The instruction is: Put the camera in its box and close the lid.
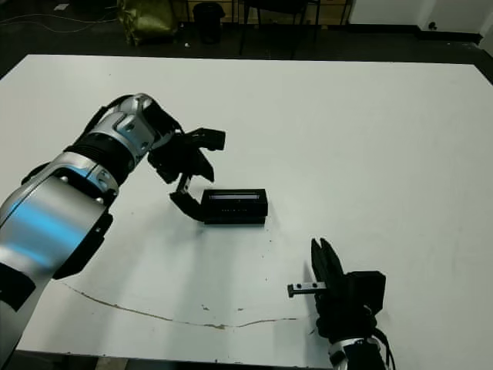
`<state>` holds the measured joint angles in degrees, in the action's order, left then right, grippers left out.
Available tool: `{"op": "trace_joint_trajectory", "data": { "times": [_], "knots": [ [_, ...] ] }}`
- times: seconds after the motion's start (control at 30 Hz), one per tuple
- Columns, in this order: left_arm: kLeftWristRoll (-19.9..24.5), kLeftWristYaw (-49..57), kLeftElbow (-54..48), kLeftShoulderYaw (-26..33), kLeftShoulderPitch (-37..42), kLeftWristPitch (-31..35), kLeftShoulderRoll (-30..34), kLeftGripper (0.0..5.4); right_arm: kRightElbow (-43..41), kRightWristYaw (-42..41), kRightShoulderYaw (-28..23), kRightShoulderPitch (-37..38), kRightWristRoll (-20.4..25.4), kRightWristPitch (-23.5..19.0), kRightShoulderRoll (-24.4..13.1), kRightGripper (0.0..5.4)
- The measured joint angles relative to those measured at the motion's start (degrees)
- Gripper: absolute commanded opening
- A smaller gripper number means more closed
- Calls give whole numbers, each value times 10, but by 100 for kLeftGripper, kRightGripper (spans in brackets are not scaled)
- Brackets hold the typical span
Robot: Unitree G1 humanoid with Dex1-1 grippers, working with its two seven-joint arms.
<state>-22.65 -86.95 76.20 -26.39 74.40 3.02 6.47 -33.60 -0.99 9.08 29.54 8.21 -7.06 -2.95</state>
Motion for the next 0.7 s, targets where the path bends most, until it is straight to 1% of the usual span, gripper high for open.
{"op": "trace_joint_trajectory", "data": {
  "times": [0.23,0.7],
  "knots": [
    [0,-13,0,1,-3,2,-2,538,-6,5,1,2,-1,-12,0,0],
    [0,-21,0,5,-5,20,-8,538,2,-1,1,2,4,-2,2,0]
  ]
}}
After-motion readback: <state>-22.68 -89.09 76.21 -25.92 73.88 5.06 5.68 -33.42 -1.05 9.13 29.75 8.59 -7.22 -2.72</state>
